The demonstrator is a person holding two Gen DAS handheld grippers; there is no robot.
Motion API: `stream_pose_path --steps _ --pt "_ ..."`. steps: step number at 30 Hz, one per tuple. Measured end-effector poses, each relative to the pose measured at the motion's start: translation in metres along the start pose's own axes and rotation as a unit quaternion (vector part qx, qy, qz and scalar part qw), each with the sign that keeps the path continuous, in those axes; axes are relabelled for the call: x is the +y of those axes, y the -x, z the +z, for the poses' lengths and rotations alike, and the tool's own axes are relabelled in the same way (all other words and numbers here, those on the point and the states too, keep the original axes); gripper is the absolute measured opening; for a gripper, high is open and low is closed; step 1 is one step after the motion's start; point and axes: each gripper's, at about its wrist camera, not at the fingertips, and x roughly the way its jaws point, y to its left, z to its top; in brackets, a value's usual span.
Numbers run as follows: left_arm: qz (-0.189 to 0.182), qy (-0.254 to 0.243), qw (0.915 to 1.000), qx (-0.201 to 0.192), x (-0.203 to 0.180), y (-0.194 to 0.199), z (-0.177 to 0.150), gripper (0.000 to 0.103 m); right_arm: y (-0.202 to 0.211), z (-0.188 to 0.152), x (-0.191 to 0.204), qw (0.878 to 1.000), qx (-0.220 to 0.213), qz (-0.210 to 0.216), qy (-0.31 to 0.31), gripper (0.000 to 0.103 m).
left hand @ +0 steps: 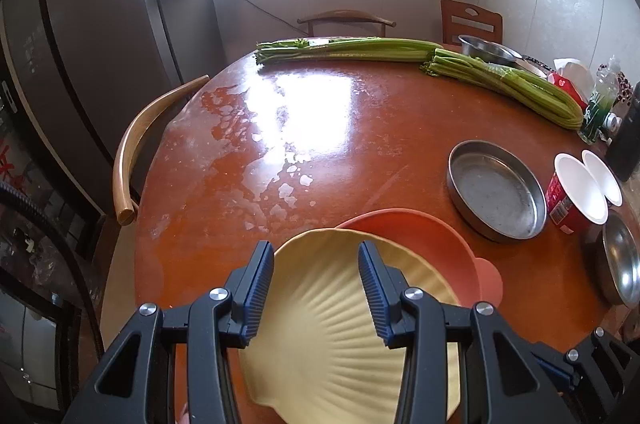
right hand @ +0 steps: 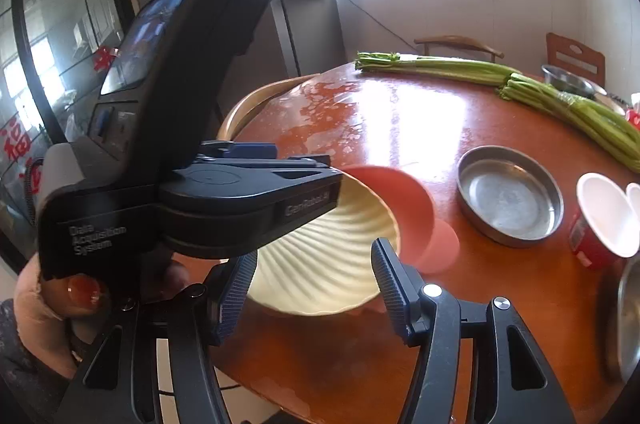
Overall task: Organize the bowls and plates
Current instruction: 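Lower the yellow plate onto the pink plate and open the left tool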
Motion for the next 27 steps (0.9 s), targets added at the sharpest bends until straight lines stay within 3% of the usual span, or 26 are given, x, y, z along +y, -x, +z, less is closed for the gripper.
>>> stream_pose_path --steps 4,13,20,27 --pt "0.003 0.012 0.9999 0.001 0.011 -0.006 -0.005 0.044 -0.009 -0.005 -0.013 1.000 0.015 -0.004 -0.019 0.062" --pt "0.020 0.059 0.9979 -0.019 0.038 0.018 -0.038 0.044 0.003 -0.009 -0.052 0.999 -0.002 -0.026 -0.045 0.062" --pt "0.014 0.039 0.9990 -0.017 0.025 0.022 -0.064 0.045 0.007 -0.021 -0.066 0.998 0.004 -0.040 -0.050 0.062" --pt "0.017 0.038 0.9991 -0.004 0.018 0.007 -0.059 0.045 0.009 -0.024 -0.054 0.999 0.002 -0.025 -0.028 0.062"
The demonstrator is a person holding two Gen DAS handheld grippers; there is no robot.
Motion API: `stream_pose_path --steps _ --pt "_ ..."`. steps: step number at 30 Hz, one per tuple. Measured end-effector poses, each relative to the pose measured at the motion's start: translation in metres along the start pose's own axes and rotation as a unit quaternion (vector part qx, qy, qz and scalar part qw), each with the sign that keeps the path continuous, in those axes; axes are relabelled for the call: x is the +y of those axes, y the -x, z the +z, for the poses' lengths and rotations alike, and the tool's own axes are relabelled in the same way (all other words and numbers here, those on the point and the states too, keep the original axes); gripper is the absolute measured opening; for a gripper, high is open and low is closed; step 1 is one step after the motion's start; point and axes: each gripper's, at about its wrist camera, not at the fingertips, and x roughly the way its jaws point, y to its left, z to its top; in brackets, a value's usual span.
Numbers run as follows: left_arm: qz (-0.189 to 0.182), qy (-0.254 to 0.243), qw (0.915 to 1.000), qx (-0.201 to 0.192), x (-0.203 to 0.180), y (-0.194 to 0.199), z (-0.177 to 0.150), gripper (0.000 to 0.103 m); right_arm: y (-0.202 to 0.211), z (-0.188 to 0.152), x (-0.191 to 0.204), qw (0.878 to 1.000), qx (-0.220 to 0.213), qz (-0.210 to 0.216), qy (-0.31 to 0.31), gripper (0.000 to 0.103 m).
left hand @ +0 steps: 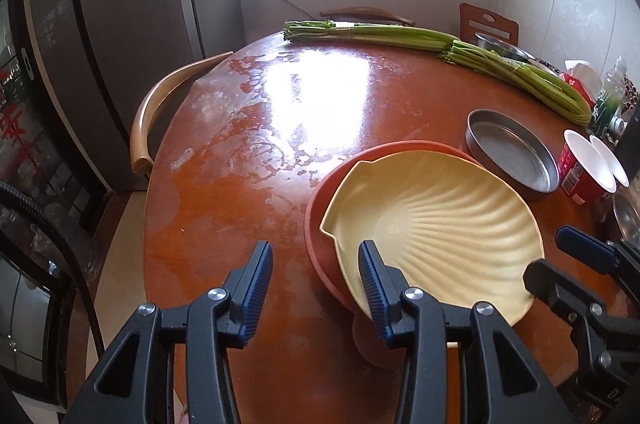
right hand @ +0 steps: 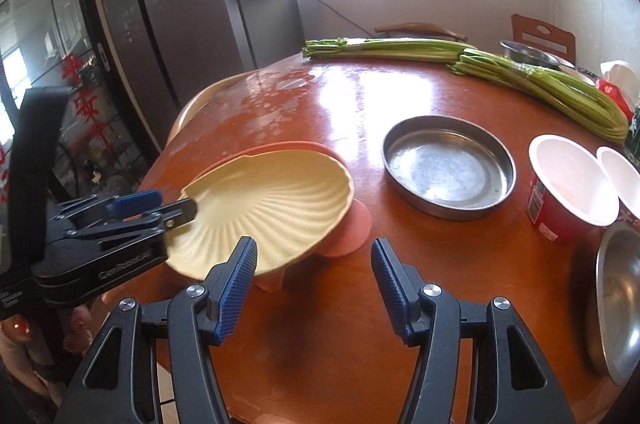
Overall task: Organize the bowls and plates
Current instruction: 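Lower the yellow plate onto the pink plate and open the left tool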
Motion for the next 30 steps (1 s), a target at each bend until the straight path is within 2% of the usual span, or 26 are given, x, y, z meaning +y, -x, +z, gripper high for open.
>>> stream_pose_path --steps 8,16,30 --pt "0.003 -0.005 0.9999 0.014 -0.002 -0.024 0.016 0.045 -0.010 0.002 0.014 1.000 0.001 0.012 0.021 0.062" --pt "0.017 -0.004 0.9997 0.016 0.000 -0.042 0.029 0.047 -0.021 0.006 0.012 1.000 0.001 0.018 0.023 0.062" --pt "0.011 -0.008 0.9998 0.016 -0.002 -0.054 0.046 0.046 -0.038 0.012 0.016 1.000 -0.014 -0.010 0.025 0.062"
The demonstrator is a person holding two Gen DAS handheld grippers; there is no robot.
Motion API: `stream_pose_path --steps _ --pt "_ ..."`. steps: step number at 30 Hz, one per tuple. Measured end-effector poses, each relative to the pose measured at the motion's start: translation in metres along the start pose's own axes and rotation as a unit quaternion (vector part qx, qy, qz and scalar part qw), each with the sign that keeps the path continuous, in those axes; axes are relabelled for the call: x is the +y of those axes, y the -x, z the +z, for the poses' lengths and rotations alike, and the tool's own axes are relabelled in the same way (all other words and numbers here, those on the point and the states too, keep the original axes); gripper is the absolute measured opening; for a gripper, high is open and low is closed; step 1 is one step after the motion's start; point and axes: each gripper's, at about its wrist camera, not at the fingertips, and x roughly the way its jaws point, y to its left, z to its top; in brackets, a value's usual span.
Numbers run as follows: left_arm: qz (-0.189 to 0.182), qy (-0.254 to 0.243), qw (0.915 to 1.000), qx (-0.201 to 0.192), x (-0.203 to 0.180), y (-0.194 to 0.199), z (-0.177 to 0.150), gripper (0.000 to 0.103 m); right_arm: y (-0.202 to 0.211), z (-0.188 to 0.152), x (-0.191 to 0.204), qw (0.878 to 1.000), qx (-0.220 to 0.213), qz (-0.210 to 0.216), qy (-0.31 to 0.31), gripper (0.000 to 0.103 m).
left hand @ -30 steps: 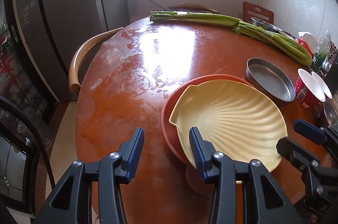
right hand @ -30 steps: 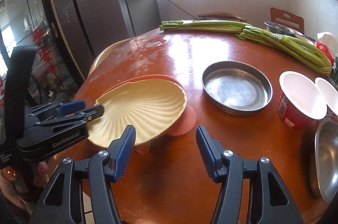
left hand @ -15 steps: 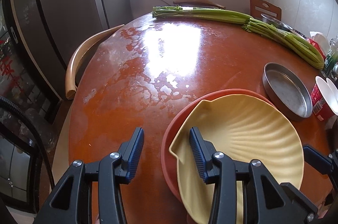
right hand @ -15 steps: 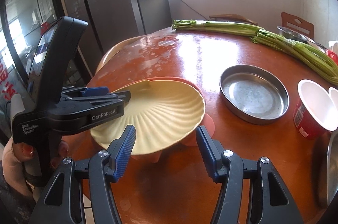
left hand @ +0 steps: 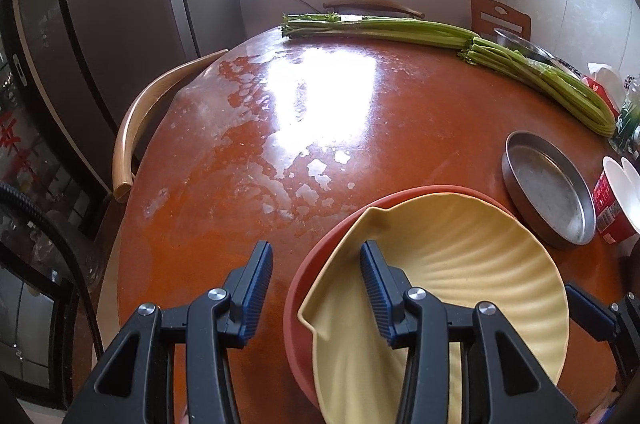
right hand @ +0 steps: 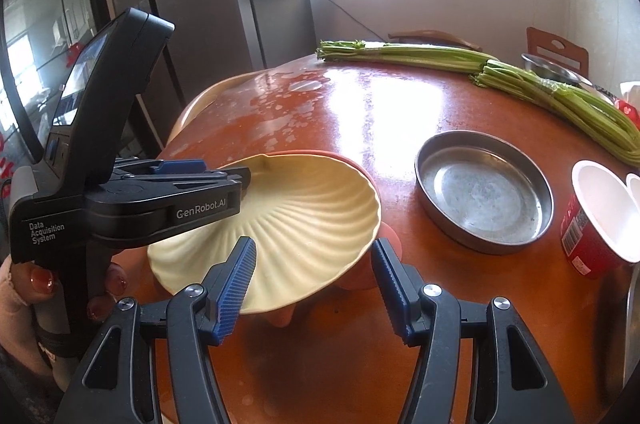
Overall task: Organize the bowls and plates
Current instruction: 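Lower the yellow plate onto the pink plate and open the left tool, then reach the left tool to the shallow steel tray and grasp its rim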
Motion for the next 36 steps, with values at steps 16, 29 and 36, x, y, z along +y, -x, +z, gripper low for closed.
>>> stream_pose_path --steps 16,29,36 --pt "-0.008 0.003 0.9992 -0.040 -0.003 0.043 0.010 0.046 0.030 0.010 -0.012 0.999 -0.030 0.005 -0.009 0.062" --pt "-0.023 -0.009 0.9968 -0.076 -0.041 0.093 0.023 0.054 0.093 0.030 -0.063 0.996 -0.081 -0.018 -0.045 0.062" --pt "-0.036 -0.026 0.9956 -0.083 -0.072 0.108 0.026 0.058 0.115 0.034 -0.099 0.992 -0.098 -0.028 -0.074 0.062"
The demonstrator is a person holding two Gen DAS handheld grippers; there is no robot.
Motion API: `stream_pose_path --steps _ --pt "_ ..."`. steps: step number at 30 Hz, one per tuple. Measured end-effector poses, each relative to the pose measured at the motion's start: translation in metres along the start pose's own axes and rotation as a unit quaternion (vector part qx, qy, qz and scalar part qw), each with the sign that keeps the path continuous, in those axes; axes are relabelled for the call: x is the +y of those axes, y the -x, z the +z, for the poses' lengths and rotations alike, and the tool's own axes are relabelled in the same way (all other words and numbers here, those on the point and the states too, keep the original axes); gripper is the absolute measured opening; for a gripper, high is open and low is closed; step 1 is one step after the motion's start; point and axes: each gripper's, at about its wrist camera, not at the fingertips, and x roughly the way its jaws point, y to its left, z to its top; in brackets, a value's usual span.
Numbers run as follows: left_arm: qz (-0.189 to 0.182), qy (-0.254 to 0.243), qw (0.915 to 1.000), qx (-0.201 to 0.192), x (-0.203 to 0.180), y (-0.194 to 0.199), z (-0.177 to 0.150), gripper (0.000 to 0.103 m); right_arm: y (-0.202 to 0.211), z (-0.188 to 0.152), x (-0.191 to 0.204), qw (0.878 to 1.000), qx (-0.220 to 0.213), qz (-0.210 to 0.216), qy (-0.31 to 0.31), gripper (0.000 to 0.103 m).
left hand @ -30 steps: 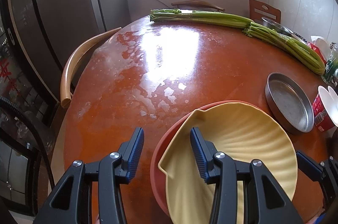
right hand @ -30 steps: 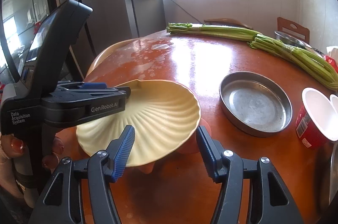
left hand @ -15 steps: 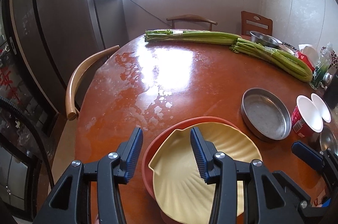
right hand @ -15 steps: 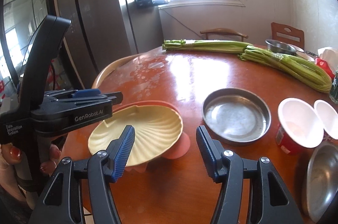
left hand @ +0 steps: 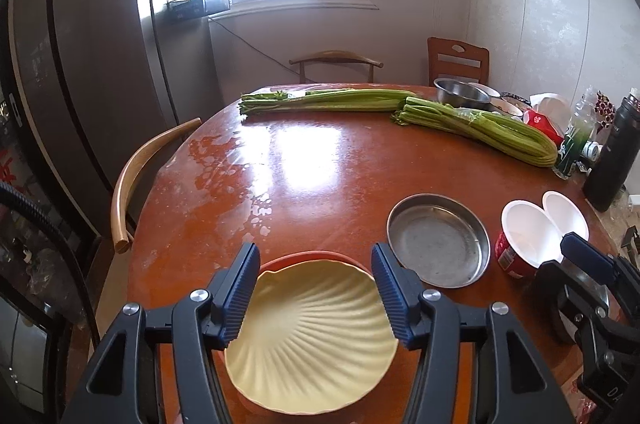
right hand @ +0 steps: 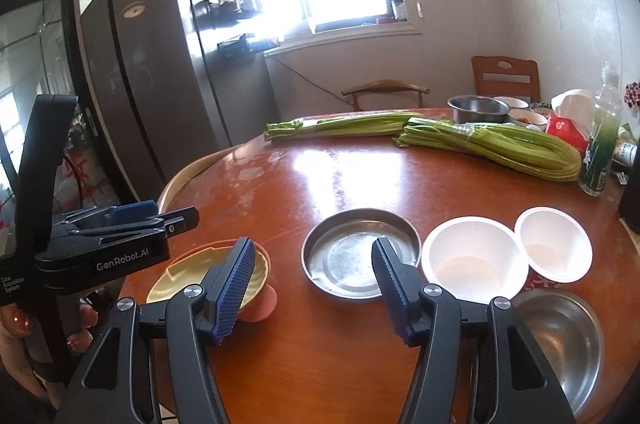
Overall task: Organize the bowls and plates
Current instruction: 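Reach the left tool to the shallow steel tray and grasp its rim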
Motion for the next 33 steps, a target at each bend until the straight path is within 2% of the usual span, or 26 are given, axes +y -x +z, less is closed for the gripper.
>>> stream_pose_path --steps 9,17,23,26,33 --pt "-0.012 -0.039 0.9991 0.010 -0.050 -0.009 0.017 0.058 0.012 0.000 -0.038 0.999 -0.001 -0.015 -0.035 0.063" --pt "-0.028 -0.045 0.9977 0.042 -0.071 -0.038 0.027 0.058 0.009 -0.003 -0.053 0.999 0.010 -0.021 -0.041 0.063" --pt "-0.016 -0.061 0.9949 0.079 -0.080 -0.071 0.030 0.058 -0.015 -0.016 -0.048 0.998 0.046 -0.002 -0.052 0.063" --pt "-0.021 -0.067 0.9923 0.102 -0.083 -0.089 0.029 0.058 -0.029 -0.023 -0.043 0.997 0.064 0.003 -0.054 0.063" --pt "-0.027 -0.070 0.9876 0.138 -0.086 -0.125 0.030 0.058 -0.061 -0.034 -0.049 0.992 0.097 -0.013 -0.080 0.063"
